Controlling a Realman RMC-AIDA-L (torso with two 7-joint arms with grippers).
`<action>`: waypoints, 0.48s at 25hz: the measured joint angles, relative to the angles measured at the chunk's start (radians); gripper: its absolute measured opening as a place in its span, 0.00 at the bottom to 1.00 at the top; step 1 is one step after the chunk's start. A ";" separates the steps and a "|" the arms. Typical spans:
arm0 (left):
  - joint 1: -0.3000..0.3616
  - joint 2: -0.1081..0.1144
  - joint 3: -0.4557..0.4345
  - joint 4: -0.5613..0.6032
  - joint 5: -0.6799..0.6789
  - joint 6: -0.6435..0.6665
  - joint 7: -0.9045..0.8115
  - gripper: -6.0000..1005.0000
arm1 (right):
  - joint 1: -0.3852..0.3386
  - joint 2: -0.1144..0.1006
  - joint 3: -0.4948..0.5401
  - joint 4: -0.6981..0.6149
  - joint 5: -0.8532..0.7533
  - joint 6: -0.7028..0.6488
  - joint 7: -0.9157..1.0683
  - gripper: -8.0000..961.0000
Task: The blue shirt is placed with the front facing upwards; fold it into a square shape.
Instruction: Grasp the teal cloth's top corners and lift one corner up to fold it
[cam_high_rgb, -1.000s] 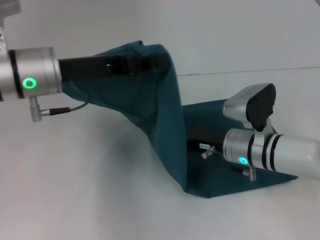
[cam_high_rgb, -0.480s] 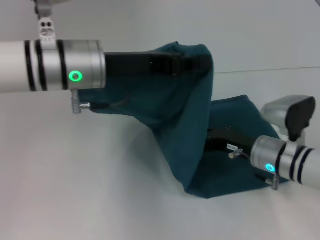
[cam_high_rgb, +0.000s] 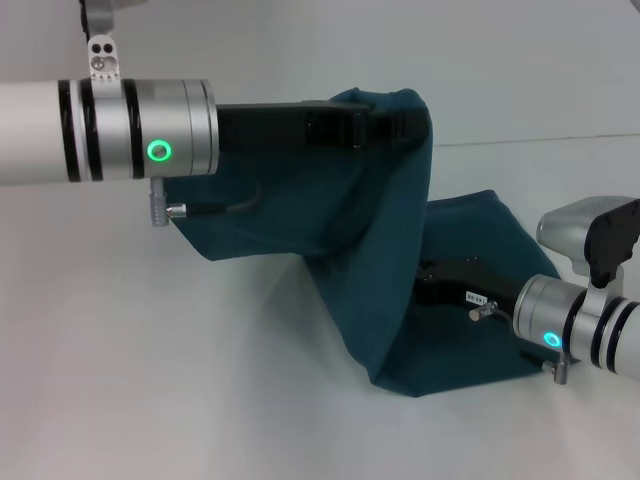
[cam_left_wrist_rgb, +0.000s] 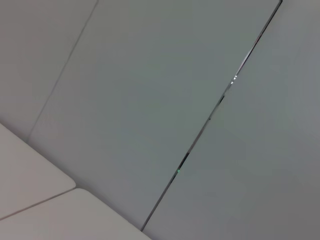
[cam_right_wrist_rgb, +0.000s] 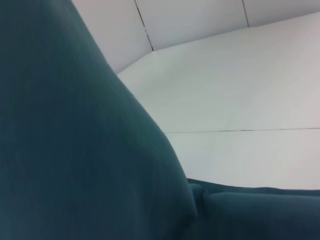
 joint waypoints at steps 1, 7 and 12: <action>0.000 0.000 0.000 0.001 0.000 -0.001 0.000 0.04 | 0.000 0.000 0.000 0.000 0.000 0.000 0.000 0.01; 0.000 0.000 -0.001 0.006 -0.001 -0.003 -0.001 0.04 | -0.001 0.000 0.000 0.000 0.002 0.000 0.001 0.01; -0.004 0.001 -0.002 0.005 -0.001 -0.027 -0.003 0.04 | -0.010 0.000 0.000 0.000 0.002 0.000 0.001 0.01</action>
